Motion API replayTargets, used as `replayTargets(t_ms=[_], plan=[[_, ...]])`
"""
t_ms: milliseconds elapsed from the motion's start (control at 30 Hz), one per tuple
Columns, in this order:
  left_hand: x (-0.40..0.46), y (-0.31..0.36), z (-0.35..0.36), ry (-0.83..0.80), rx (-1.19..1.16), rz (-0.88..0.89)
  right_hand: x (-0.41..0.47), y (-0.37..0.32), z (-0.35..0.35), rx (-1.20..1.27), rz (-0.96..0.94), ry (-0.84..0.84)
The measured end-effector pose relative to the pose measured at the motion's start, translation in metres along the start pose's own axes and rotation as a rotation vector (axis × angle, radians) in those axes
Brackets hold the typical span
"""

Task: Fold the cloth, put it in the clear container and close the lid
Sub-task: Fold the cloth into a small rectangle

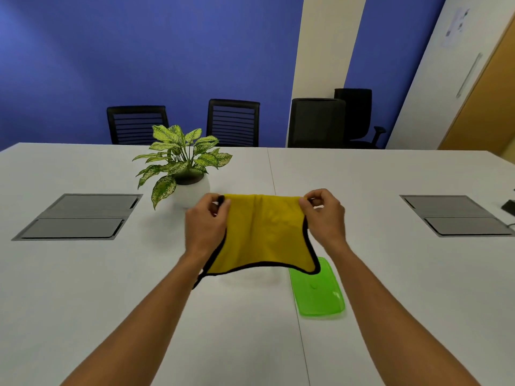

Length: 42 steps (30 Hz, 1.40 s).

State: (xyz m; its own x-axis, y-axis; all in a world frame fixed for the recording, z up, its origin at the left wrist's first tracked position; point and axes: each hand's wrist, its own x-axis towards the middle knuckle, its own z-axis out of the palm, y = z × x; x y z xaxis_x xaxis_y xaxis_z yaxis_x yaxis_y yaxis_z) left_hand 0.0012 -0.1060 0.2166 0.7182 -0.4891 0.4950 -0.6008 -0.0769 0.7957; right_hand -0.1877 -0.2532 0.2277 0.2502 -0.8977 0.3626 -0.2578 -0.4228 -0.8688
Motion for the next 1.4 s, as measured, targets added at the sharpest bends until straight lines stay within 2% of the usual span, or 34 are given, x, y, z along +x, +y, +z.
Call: replayTargets(t_ms=[233, 467, 733, 1400], plan=[[-0.015, 0.040, 0.032, -0.244, -0.062, 0.205, -0.019, -0.038, 0.040, 0.037, -0.099, -0.210], [-0.008, 0.038, 0.029, -0.425, -0.043, 0.193, -0.016, -0.040, 0.034, 0.100, -0.025, -0.287], [-0.006, 0.038, 0.032, -0.301, 0.168, 0.305, -0.017, -0.050, 0.037, 0.115, -0.025, -0.186], [-0.024, 0.035, 0.034, -0.230, 0.107, 0.420, -0.026, -0.047, 0.040, 0.097, -0.011, -0.113]])
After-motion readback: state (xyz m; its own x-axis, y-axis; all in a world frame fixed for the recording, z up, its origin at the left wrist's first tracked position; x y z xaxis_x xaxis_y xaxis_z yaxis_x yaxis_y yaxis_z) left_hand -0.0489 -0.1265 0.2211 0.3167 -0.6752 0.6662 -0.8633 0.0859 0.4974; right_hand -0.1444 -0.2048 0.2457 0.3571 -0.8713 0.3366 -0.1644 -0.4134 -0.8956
